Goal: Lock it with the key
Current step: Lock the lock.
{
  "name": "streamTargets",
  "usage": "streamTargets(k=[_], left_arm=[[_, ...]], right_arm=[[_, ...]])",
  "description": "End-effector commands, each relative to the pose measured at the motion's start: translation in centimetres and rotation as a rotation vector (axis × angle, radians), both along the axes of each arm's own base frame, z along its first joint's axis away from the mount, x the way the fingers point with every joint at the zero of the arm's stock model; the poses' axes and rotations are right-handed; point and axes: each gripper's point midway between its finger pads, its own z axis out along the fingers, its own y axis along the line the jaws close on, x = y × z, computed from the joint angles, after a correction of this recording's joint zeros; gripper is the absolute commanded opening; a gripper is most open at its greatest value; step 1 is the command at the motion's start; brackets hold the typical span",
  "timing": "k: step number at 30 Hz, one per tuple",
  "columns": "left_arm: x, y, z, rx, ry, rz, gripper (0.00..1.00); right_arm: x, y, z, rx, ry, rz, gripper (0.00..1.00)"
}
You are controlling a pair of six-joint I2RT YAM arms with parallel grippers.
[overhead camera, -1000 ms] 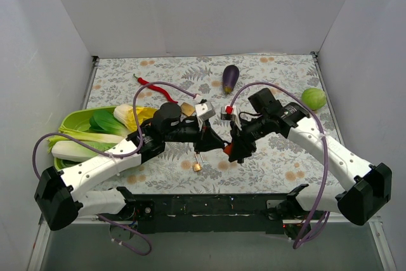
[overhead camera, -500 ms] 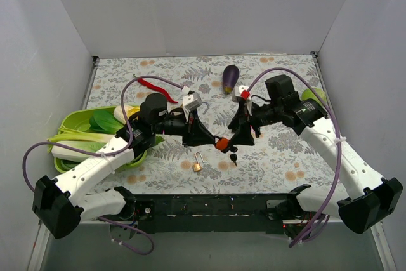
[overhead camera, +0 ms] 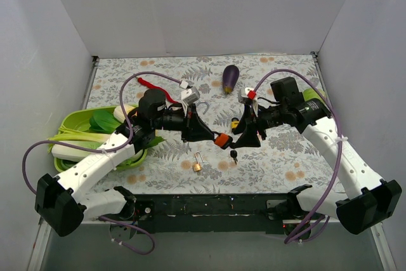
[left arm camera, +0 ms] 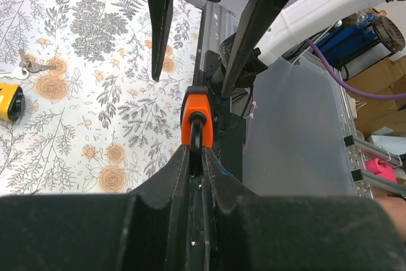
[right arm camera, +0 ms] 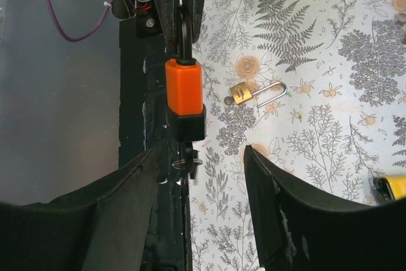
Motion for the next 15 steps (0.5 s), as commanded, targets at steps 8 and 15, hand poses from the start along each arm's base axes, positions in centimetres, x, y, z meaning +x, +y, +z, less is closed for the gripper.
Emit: streamTargets(k=[8, 15], left_arm=[[0.3, -0.5, 3.4, -0.076, -0.052, -0.017, 0.0], [0.4, -0.4, 3.3, -0.076, -0.049, -0.012, 0.0]], right_arm=[[-0.8, 0.3, -1.1, 0.02, 0.075, 0.024, 0.6], [-0.8, 0.6, -1.5, 0.022, 0.122, 0.025, 0.35]])
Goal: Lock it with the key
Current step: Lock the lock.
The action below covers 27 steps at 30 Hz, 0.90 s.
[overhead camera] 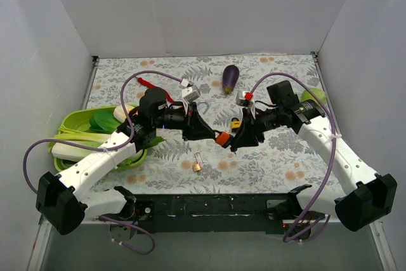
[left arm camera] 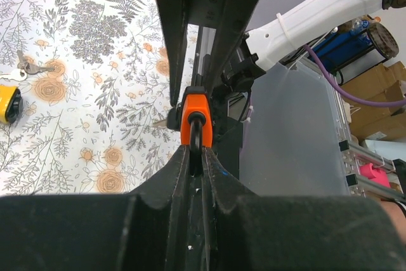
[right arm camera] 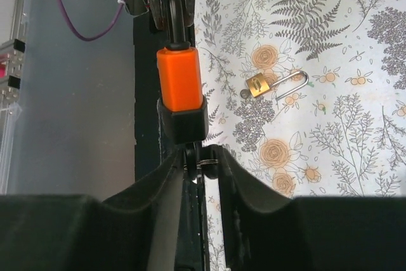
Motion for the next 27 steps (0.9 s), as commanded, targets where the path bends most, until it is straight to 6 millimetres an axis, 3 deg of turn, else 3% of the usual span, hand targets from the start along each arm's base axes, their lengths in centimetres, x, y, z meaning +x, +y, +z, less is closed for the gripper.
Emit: streamTargets(k=[1, 4, 8, 16, 19, 21, 24, 27], left_arm=[[0.0, -0.1, 3.1, -0.069, -0.077, -0.016, 0.0], [0.1, 0.0, 2.9, -0.066, -0.082, -0.011, 0.0], [0.5, 0.2, 2.5, -0.06, -0.071, 0.011, 0.0], [4.1, 0.5, 4.1, -0.117, -0.098, 0.083, 0.0], [5.0, 0.6, 4.2, -0.115, -0.103, 0.093, 0.0], [5.4, 0.9, 4.1, -0.109, -0.107, 0.1, 0.0], [5.4, 0.9, 3.7, -0.104, -0.094, 0.099, 0.0], [5.8, 1.0, 3.4, -0.094, -0.085, 0.121, 0.0]], right_arm=[[-0.1, 0.5, 0.6, 0.039, 0.019, 0.017, 0.23], [-0.3, 0.4, 0.7, 0.045, 0.04, 0.019, 0.02], [-0.8, -0.6, 0.4, 0.033, 0.103, 0.018, 0.01], [-2.1, -3.0, -2.0, -0.011, 0.169, 0.031, 0.01], [-0.7, -3.8, -2.3, -0.015, 0.167, -0.026, 0.01], [1.2, -5.3, -2.7, -0.042, 0.158, -0.105, 0.01], [5.0, -9.2, -5.2, -0.17, 0.139, -0.27, 0.01], [8.9, -14.4, -8.2, -0.279, 0.155, -0.491, 0.01]])
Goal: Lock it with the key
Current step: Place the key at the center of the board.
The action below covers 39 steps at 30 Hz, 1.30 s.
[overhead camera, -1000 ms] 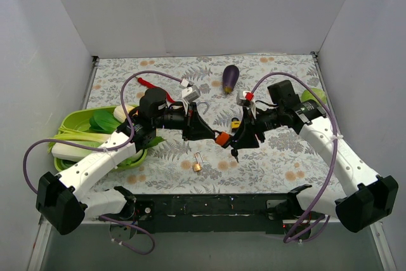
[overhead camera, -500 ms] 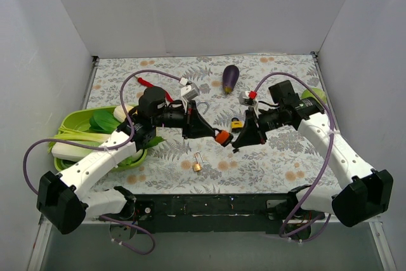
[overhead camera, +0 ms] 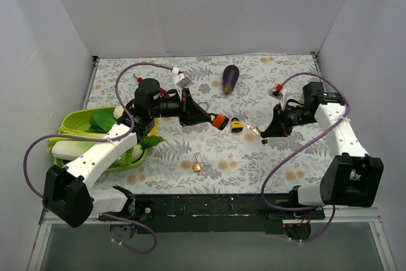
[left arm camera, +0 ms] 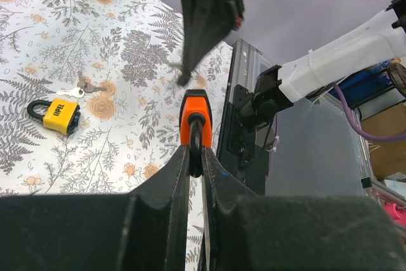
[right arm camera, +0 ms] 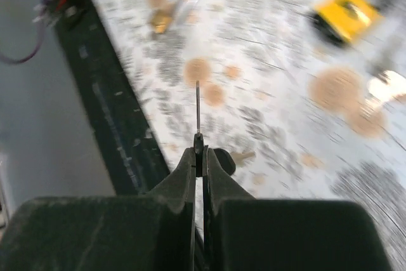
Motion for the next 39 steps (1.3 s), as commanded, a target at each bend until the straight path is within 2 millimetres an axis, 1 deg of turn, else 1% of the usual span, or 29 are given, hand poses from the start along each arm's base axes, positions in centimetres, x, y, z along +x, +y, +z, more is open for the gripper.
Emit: streamTargets(k=[1, 2, 4, 5, 7, 9, 11, 12, 13, 15, 20, 22, 23, 24, 26, 31, 34, 35, 36, 37, 39], left_arm=[[0.3, -0.1, 2.7, -0.045, -0.081, 0.0, 0.0], [0.4, -0.1, 2.6, -0.041, -0.082, 0.004, 0.0], [0.6, 0.0, 2.5, -0.035, -0.08, 0.013, 0.0], [0.7, -0.1, 2.2, -0.031, -0.077, 0.012, 0.0], [0.6, -0.1, 2.1, -0.024, -0.066, 0.009, 0.0], [0.6, -0.1, 1.8, -0.016, -0.063, 0.01, 0.0], [0.6, 0.0, 1.5, -0.009, -0.056, 0.011, 0.0], [0.6, 0.0, 1.4, -0.008, -0.053, 0.012, 0.0], [0.6, 0.0, 1.4, -0.009, -0.056, 0.012, 0.0], [0.6, 0.0, 1.3, -0.008, -0.047, 0.013, 0.0], [0.5, 0.1, 0.8, 0.0, -0.036, 0.019, 0.0], [0.4, 0.1, 0.6, 0.002, -0.027, 0.015, 0.0], [0.4, 0.1, 0.5, 0.003, -0.025, 0.013, 0.0], [0.4, 0.1, 0.4, 0.004, -0.02, 0.013, 0.0], [0.4, 0.1, 0.3, 0.005, -0.018, 0.013, 0.0], [0.2, 0.2, 0.0, 0.009, -0.008, 0.014, 0.0], [0.2, 0.2, -0.4, 0.015, 0.007, 0.014, 0.0], [0.2, 0.2, -0.5, 0.018, 0.011, 0.014, 0.0], [0.2, 0.3, -0.7, 0.022, 0.019, 0.014, 0.0], [0.2, 0.2, -0.9, 0.025, 0.024, 0.014, 0.0], [0.0, 0.1, -1.3, 0.029, 0.062, 0.009, 0.0]], right_arm=[[5.1, -7.3, -3.9, -0.214, -0.001, -0.248, 0.01], [6.5, -9.0, -4.8, -0.235, 0.008, -0.325, 0.01], [7.8, -11.1, -6.1, -0.289, 0.011, -0.399, 0.01], [8.9, -12.2, -6.5, -0.303, -0.007, -0.436, 0.01], [9.9, -13.1, -7.7, -0.335, 0.022, -0.471, 0.01], [10.8, -13.5, -8.7, -0.346, 0.037, -0.487, 0.01], [11.0, -14.0, -9.9, -0.364, 0.075, -0.51, 0.01], [11.7, -14.3, -10.2, -0.374, 0.059, -0.526, 0.01], [11.5, -14.5, -10.8, -0.388, 0.074, -0.536, 0.01], [12.0, -14.8, -11.4, -0.398, 0.071, -0.55, 0.01], [13.9, -15.9, -12.4, -0.427, 0.049, -0.572, 0.01], [14.3, -16.1, -12.8, -0.434, 0.061, -0.574, 0.01], [14.5, -16.2, -13.3, -0.436, 0.077, -0.574, 0.01], [14.9, -16.3, -13.3, -0.437, 0.073, -0.578, 0.01], [15.2, -16.4, -13.8, -0.439, 0.091, -0.58, 0.01], [16.8, -16.9, -13.8, -0.441, 0.083, -0.601, 0.01], [17.4, -17.3, -13.8, -0.454, 0.08, -0.614, 0.01], [17.4, -17.3, -14.0, -0.456, 0.088, -0.613, 0.04], [17.2, -17.2, -14.0, -0.456, 0.095, -0.607, 0.08], [17.1, -17.3, -14.1, -0.465, 0.096, -0.605, 0.21], [16.9, -17.2, -13.8, -0.464, 0.091, -0.602, 0.44]])
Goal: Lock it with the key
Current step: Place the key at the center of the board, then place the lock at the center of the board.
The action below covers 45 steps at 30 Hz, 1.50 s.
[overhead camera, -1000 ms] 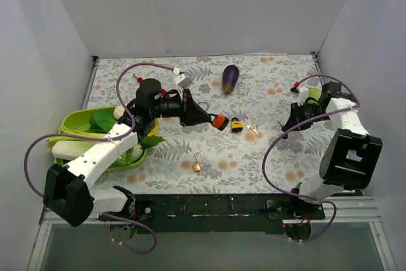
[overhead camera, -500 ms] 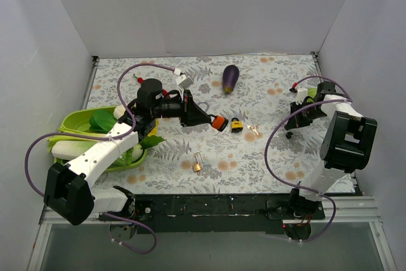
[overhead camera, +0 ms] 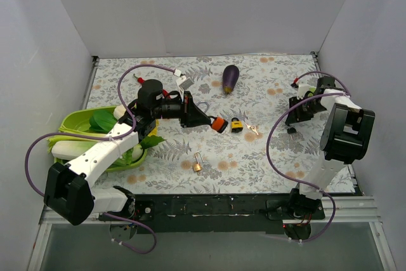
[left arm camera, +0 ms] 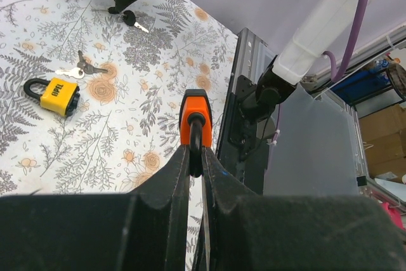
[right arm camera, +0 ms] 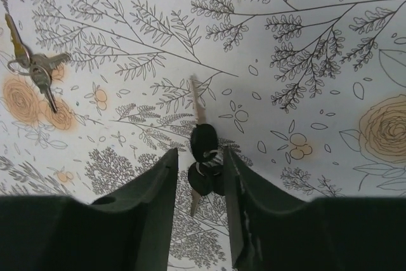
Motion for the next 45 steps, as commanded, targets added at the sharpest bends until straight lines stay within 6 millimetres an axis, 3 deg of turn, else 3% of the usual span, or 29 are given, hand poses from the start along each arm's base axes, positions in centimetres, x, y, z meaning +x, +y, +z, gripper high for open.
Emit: streamTargets(k=[1, 4, 9, 12, 14, 16, 17, 20, 22, 25, 31, 40, 45], left_arm=[[-0.3, 0.0, 0.1, -0.007, 0.035, -0.01, 0.0], [-0.5, -0.1, -0.2, -0.005, 0.092, -0.011, 0.0], [-0.5, -0.2, -1.6, 0.027, 0.213, 0.002, 0.0], [-0.5, -0.7, -2.6, 0.042, 0.313, -0.001, 0.0], [-0.5, -1.0, -3.1, 0.049, 0.362, -0.001, 0.0], [-0.5, -1.3, -3.7, 0.06, 0.393, 0.0, 0.0], [-0.5, -1.5, -3.8, 0.061, 0.4, -0.001, 0.0], [-0.2, -1.6, -4.7, 0.071, 0.459, 0.023, 0.0], [-0.2, -1.8, -5.0, 0.068, 0.493, 0.03, 0.0], [-0.2, -1.8, -5.5, 0.065, 0.553, 0.046, 0.0], [0.0, -2.3, -4.9, 0.026, 0.563, 0.035, 0.0], [0.3, -2.4, -4.9, 0.019, 0.576, 0.039, 0.0], [0.3, -2.5, -4.7, 0.01, 0.588, 0.04, 0.0]], right_arm=[[0.8, -0.3, 1.2, -0.018, -0.037, 0.006, 0.54], [0.5, 0.1, 2.7, -0.017, -0.073, 0.03, 0.71], [0.6, 1.9, 7.9, -0.018, -0.208, 0.111, 0.73], [-0.1, 5.3, 11.6, -0.026, -0.309, 0.223, 0.73], [-1.3, 9.3, 14.3, -0.029, -0.387, 0.336, 0.74], [-3.0, 13.9, 15.7, -0.026, -0.436, 0.455, 0.76], [-3.9, 15.2, 17.0, -0.025, -0.482, 0.492, 0.77], [-6.6, 19.7, 18.5, -0.012, -0.537, 0.612, 0.78], [-8.3, 22.2, 18.7, -0.017, -0.559, 0.687, 0.79], [-10.3, 24.3, 18.7, -0.003, -0.573, 0.759, 0.8], [-12.6, 26.6, 18.1, 0.066, -0.54, 0.834, 0.88], [-13.8, 28.8, 17.2, 0.081, -0.521, 0.907, 0.89], [-13.4, 29.2, 17.0, 0.054, -0.539, 0.908, 0.89]])
